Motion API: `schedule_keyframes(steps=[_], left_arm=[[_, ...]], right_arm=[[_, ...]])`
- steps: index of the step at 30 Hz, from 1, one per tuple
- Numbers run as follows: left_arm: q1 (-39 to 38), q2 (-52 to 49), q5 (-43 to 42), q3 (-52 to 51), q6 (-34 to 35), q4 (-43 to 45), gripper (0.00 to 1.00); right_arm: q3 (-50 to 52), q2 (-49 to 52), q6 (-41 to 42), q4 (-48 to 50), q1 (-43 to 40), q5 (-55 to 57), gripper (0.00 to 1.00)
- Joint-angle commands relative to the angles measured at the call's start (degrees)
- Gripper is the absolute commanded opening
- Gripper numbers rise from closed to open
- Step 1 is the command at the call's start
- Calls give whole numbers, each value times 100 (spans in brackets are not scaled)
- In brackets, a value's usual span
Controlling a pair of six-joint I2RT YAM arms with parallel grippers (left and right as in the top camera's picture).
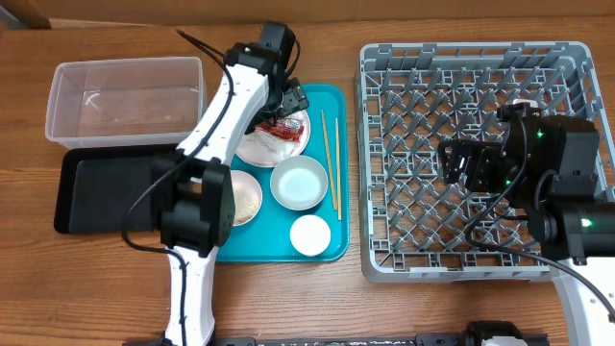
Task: Sort waste into correct bins and load items into the dishwasher
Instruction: 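Reach left gripper to the white plate and grasp red wrapper with tissue, then carry wrapper and tissue left and drop them into the clear bin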
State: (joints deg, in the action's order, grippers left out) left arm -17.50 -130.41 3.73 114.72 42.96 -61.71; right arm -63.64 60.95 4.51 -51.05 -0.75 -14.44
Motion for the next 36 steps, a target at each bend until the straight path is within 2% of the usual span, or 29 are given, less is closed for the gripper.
schedule_keyframes(steps=[1, 5, 11, 16, 17, 20, 22, 23, 25, 29, 31, 32, 36], left_arm=[[33, -240, 28, 116, 278, 214, 100], [33, -431, -138, 116, 490, 267, 100], [33, -577, -249, 81, 487, 243, 100], [114, -901, -662, 81, 481, 232, 100], [136, -966, -678, 81, 457, 210, 95], [140, -1008, -673, 81, 46, 177, 66], [140, -1005, -671, 81, -227, 175, 42], [140, -1005, -671, 81, -330, 175, 26], [140, -1005, -673, 87, -647, 175, 4], [162, -977, -673, 525, -1274, -210, 4], [212, -892, -651, 1274, -1628, -761, 4], [280, -844, -627, 2063, -1808, -1314, 4], [544, -831, -627, 3648, -1818, -2347, 4]], right_arm=[[-127, 46, 15, -17, -33, -26, 100], [-125, 179, 15, -120, -33, -26, 100], [-125, 442, 15, -234, -33, -28, 100], [-127, 444, 13, -232, -33, -74, 100], [-127, 444, 15, -232, -33, -74, 100], [-127, 444, 13, -223, -33, -70, 100], [-125, 444, 13, -223, -33, -70, 100], [-125, 444, 13, -223, -33, -72, 100], [-127, 444, 15, -225, -33, -72, 100], [-127, 444, 13, -221, -33, -70, 100], [-127, 444, 13, -197, -33, -70, 100], [-127, 444, 15, -173, -33, -70, 100], [-127, 444, 15, -157, -33, -72, 100]])
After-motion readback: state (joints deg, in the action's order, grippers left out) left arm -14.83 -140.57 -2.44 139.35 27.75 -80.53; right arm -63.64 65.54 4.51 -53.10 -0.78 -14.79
